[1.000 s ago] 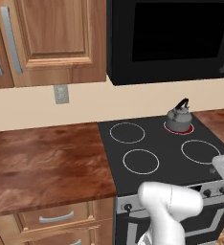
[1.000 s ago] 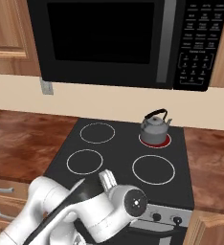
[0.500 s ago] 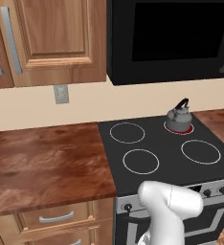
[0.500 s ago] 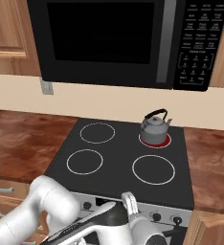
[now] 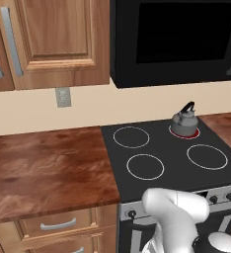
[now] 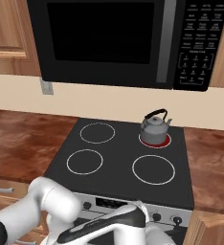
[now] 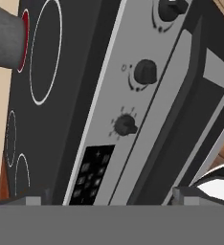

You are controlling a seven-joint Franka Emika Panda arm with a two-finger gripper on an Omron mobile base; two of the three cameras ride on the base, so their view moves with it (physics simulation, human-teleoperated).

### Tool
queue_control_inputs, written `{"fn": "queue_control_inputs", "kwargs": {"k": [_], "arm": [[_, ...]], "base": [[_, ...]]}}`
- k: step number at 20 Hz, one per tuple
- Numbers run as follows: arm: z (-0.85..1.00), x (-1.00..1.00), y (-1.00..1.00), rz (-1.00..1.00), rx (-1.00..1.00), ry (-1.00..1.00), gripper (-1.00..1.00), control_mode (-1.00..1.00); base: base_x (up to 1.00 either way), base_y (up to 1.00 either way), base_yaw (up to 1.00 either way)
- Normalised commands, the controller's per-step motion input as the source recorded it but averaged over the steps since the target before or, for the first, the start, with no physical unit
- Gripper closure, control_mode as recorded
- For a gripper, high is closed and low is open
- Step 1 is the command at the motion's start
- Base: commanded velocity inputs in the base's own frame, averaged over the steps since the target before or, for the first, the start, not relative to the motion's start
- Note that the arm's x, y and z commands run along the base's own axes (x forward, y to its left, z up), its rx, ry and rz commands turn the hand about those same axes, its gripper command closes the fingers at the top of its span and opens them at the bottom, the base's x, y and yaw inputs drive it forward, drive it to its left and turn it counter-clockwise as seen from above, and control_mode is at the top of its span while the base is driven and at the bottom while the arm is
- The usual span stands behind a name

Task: Lower the heat of the kettle.

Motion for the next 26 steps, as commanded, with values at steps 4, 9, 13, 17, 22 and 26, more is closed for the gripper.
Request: {"fn": "queue_control_inputs", "kwargs": {"k": [4, 9, 13, 17, 22, 26], "arm": [[-0.22, 0.11, -0.25, 0.00, 0.00, -0.02, -1.00, -1.00], [-0.13, 0.18, -0.12, 0.00, 0.00, -0.07, -1.00, -1.00], [-0.07, 0.18, -0.04, 0.00, 0.00, -0.11, -1.00, -1.00], [-0.13, 0.14, 0.00, 0.00, 0.00, -0.11, -1.00, -1.00], [-0.14, 0.12, 0.00, 0.00, 0.00, -0.13, -1.00, -1.00], [-0.09, 0.10, -0.01, 0.00, 0.00, -0.14, -1.00, -1.00]], "base": [[0.00, 0.00, 0.00], [0.00, 0.00, 0.00], [0.00, 0.00, 0.00], [0.00, 0.00, 0.00], [0.00, 0.00, 0.00], [0.00, 0.00, 0.00]]}}
